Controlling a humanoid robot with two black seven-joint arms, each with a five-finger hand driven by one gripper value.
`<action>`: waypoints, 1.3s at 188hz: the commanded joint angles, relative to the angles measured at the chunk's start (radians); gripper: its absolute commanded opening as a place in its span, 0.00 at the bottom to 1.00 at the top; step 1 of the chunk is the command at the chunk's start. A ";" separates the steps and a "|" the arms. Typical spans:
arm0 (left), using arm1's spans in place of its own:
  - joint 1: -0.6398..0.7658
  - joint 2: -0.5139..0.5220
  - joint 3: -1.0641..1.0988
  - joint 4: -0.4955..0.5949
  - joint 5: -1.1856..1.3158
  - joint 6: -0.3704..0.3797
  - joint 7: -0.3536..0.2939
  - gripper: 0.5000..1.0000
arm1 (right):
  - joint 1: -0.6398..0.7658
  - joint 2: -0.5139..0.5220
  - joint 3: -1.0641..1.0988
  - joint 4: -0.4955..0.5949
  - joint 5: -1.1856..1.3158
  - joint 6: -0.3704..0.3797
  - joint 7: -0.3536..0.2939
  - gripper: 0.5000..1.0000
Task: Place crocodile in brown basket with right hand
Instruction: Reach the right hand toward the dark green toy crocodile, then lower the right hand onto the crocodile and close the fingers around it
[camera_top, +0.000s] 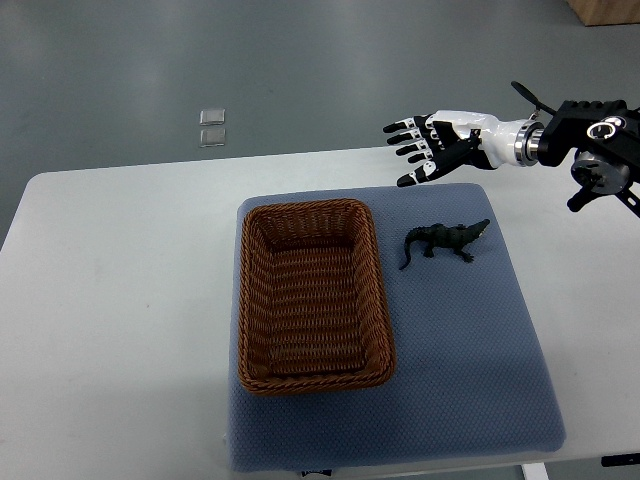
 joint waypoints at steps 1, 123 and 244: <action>0.000 0.000 0.000 0.000 0.000 0.000 0.000 1.00 | 0.129 -0.025 -0.209 0.022 -0.058 -0.053 -0.035 0.85; 0.003 0.000 0.003 0.000 -0.003 0.000 0.000 1.00 | 0.278 -0.126 -0.439 0.251 -0.153 -0.134 -0.122 0.83; 0.012 0.000 0.006 -0.009 -0.003 0.000 0.000 1.00 | 0.111 -0.028 -0.432 0.177 -0.231 -0.238 -0.113 0.77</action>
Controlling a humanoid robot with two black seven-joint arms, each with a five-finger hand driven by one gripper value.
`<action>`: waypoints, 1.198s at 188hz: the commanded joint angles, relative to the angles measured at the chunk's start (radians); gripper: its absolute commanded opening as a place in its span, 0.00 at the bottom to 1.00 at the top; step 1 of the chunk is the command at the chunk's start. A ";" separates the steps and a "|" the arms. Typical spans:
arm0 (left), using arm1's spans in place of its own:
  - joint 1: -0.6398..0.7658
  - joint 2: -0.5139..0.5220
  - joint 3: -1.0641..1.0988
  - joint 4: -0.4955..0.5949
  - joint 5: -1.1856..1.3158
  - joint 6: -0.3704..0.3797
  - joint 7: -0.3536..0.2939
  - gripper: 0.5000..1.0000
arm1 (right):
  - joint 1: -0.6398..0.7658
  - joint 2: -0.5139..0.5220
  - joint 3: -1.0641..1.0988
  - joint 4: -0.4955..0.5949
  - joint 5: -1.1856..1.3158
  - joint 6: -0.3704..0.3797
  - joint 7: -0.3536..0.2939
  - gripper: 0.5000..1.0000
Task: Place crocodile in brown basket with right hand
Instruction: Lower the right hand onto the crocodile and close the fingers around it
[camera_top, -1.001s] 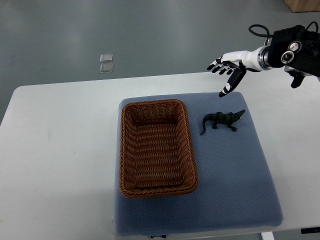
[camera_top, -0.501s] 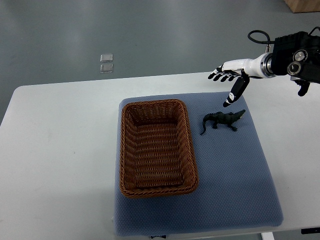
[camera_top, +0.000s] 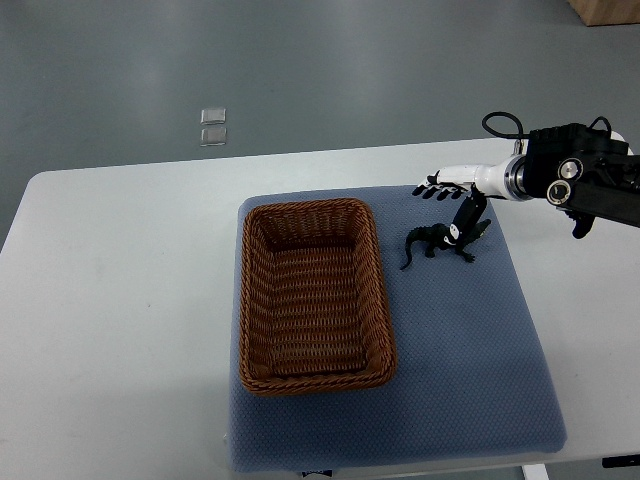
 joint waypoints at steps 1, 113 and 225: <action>-0.001 0.000 0.000 -0.007 0.001 0.000 0.000 1.00 | -0.020 0.022 -0.001 -0.027 -0.025 -0.015 0.001 0.77; 0.001 0.000 -0.002 -0.028 -0.001 0.000 0.000 1.00 | -0.058 0.048 -0.006 -0.078 -0.063 -0.032 0.001 0.70; 0.001 0.000 -0.002 -0.022 -0.001 0.000 0.000 1.00 | -0.101 0.080 -0.007 -0.125 -0.080 -0.043 0.012 0.47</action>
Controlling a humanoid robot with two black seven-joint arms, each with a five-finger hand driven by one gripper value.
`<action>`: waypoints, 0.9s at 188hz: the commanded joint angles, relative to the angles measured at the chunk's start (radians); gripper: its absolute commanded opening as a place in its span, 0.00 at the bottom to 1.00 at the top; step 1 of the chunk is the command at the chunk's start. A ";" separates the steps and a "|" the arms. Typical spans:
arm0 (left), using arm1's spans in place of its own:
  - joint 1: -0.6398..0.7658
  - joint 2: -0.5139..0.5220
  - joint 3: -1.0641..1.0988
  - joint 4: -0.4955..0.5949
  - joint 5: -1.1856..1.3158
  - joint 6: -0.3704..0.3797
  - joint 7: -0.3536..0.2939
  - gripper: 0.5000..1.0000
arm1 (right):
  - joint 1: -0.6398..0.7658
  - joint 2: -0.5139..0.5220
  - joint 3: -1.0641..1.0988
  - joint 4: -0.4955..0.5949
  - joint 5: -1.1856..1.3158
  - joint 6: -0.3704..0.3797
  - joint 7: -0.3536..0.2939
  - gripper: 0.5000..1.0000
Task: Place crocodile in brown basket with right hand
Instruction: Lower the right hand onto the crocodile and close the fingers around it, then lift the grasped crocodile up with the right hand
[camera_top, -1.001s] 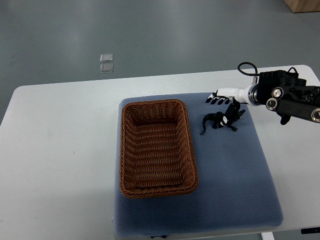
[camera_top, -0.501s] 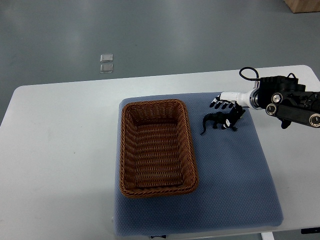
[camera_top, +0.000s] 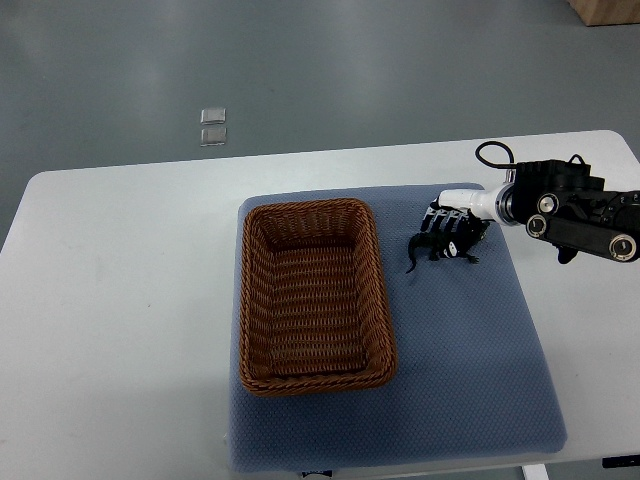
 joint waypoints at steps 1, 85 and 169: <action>0.000 0.000 0.000 0.002 0.000 0.001 0.000 1.00 | -0.010 0.001 0.000 -0.006 -0.001 -0.004 0.000 0.47; 0.002 0.000 0.000 0.004 0.000 0.000 0.000 1.00 | 0.004 -0.010 0.001 -0.006 0.002 -0.010 0.006 0.00; 0.002 0.000 0.000 -0.001 0.000 0.000 0.000 1.00 | 0.116 -0.091 0.007 0.031 0.007 0.018 0.006 0.00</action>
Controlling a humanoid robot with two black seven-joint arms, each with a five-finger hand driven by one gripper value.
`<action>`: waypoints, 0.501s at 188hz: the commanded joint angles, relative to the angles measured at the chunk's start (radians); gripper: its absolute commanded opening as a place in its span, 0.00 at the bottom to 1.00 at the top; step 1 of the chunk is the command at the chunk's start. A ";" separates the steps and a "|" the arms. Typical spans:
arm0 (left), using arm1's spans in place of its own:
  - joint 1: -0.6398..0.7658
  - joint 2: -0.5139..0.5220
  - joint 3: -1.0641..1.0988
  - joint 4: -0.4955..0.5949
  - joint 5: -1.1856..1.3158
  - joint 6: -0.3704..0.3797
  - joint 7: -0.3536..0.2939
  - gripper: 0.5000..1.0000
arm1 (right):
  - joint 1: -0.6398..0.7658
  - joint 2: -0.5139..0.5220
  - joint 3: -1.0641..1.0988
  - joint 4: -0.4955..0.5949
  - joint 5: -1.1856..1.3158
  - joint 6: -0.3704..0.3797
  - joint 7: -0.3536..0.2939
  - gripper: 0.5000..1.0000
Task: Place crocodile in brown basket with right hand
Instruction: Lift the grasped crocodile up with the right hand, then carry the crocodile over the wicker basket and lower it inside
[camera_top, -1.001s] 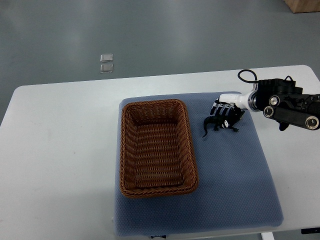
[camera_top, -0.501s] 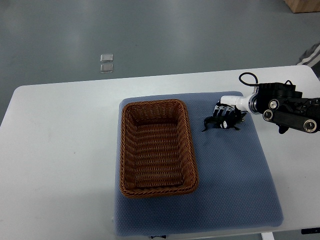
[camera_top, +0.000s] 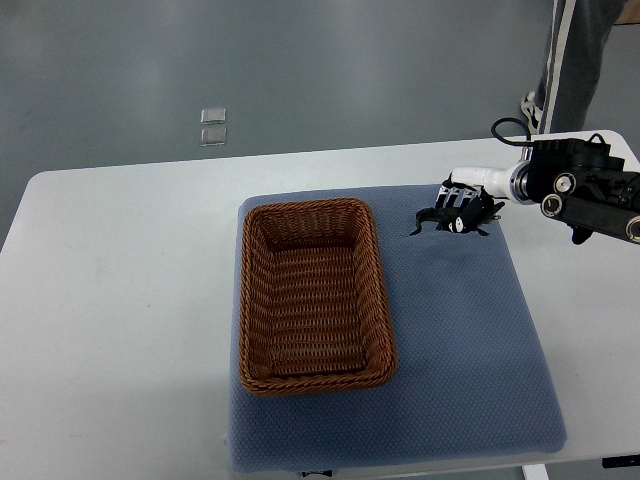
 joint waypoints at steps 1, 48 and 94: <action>0.000 0.000 0.000 -0.005 0.000 -0.001 0.000 1.00 | 0.041 -0.028 -0.001 0.017 0.002 0.015 0.000 0.00; 0.000 0.000 0.002 -0.009 0.000 0.000 0.000 1.00 | 0.215 -0.120 -0.001 0.134 0.026 0.050 0.000 0.00; 0.000 0.000 0.002 -0.009 0.000 -0.001 0.000 1.00 | 0.379 -0.117 -0.015 0.163 0.035 0.110 -0.005 0.00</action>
